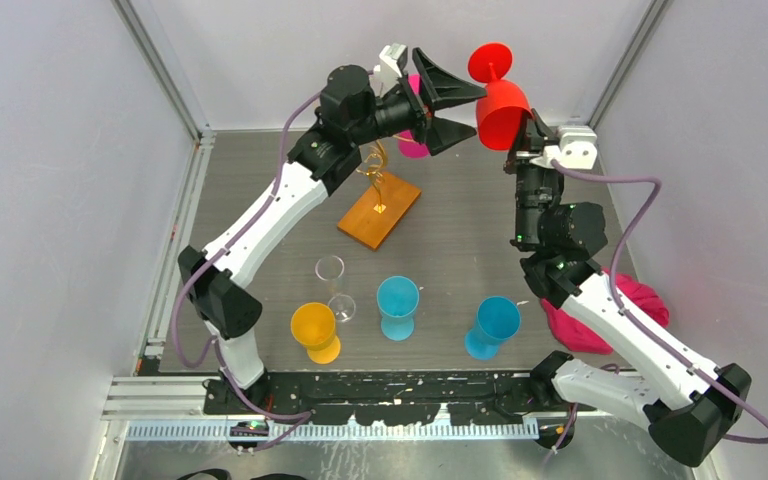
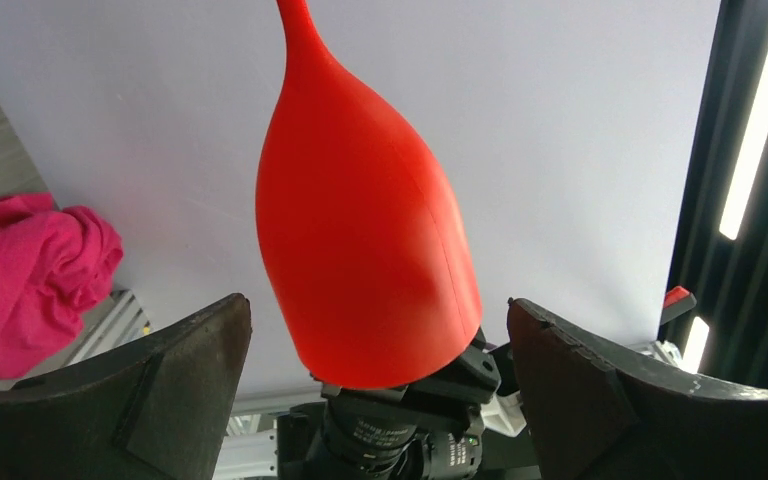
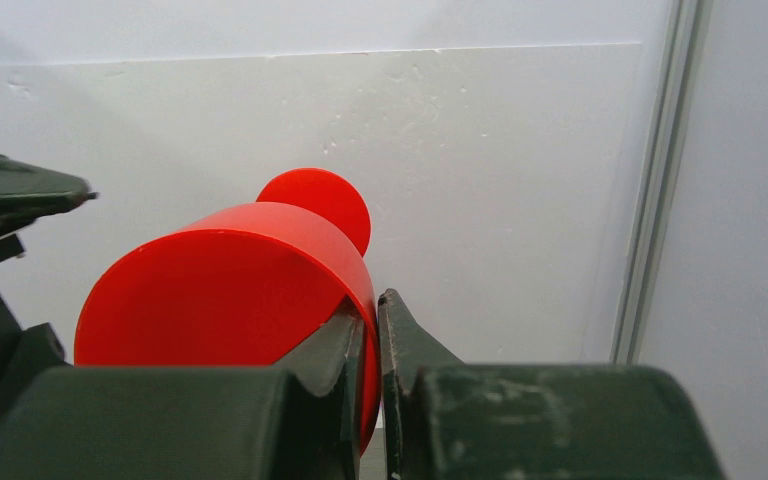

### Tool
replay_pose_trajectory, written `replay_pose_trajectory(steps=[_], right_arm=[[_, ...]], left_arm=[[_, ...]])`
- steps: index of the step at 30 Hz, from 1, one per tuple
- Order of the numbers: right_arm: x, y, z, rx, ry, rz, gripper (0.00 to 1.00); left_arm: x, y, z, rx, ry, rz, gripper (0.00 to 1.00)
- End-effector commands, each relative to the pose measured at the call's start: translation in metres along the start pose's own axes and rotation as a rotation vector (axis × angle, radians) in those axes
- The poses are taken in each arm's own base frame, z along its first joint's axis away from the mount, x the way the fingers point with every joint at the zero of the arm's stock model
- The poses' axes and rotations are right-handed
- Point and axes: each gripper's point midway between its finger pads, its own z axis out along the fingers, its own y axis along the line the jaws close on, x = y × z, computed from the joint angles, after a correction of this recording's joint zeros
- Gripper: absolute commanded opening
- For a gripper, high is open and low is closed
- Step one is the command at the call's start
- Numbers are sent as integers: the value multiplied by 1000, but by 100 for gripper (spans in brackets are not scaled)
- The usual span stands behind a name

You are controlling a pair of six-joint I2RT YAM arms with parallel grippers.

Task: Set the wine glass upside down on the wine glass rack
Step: Turn the wine glass upside down at the wine rack.

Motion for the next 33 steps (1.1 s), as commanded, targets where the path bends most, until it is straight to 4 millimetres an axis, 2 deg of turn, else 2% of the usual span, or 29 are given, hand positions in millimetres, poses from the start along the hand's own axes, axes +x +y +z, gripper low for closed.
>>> replay_pose_trajectory(steps=[1,12,24,33], right_arm=[[-23,4,2,-2,-97,-7,1],[-18,32,5,-52,-108,-61,1],[-11,53,8,-97,-103,-88,1],[-8,62,2,-121,-96,-97,1]], left_arm=[[12,-48,-8,142,75,12,100],[18,-48,-4,149,131,-2,100],[21,-43,0,149,177,-2,100],[21,-39,4,158,192,3,92]])
